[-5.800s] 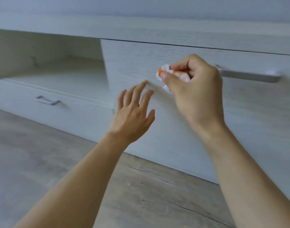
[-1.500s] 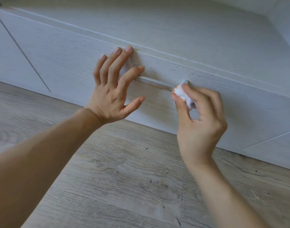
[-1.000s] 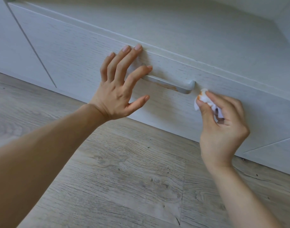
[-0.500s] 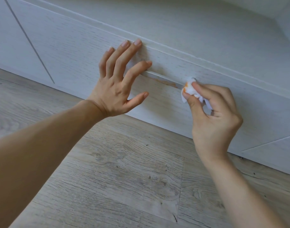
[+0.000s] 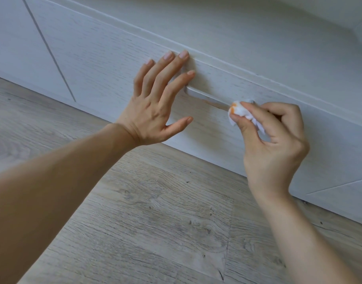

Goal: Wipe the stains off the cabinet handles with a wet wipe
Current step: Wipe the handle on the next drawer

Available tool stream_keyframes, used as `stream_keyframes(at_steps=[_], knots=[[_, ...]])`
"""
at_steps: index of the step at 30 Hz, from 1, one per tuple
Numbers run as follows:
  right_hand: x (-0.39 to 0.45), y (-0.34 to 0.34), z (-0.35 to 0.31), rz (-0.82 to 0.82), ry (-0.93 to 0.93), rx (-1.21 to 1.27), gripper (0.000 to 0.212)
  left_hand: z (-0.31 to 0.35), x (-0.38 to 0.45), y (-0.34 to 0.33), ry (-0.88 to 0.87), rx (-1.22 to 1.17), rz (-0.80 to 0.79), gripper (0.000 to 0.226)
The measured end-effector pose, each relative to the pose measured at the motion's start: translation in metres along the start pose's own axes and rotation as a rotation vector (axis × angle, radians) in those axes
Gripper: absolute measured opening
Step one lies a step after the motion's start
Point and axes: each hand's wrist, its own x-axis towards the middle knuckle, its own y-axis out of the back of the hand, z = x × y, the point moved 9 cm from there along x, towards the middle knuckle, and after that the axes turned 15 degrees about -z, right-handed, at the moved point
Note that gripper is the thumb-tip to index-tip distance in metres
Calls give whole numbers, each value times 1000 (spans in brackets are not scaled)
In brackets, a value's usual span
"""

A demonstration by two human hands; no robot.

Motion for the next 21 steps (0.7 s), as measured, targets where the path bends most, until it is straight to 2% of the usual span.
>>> stream_keyframes(at_steps=[4, 10, 16, 21], knots=[[4, -2, -5, -35, 44, -64, 10, 1, 0, 2, -18, 7, -15, 68], [6, -3, -7, -84, 12, -129, 10, 0, 0, 1, -19, 31, -10, 74], [3, 6, -1, -59, -51, -30, 12, -6, -11, -12, 110, 41, -28, 82], [11, -5, -19, -55, 68, -164, 11, -3, -12, -24, 158, 39, -55, 83]])
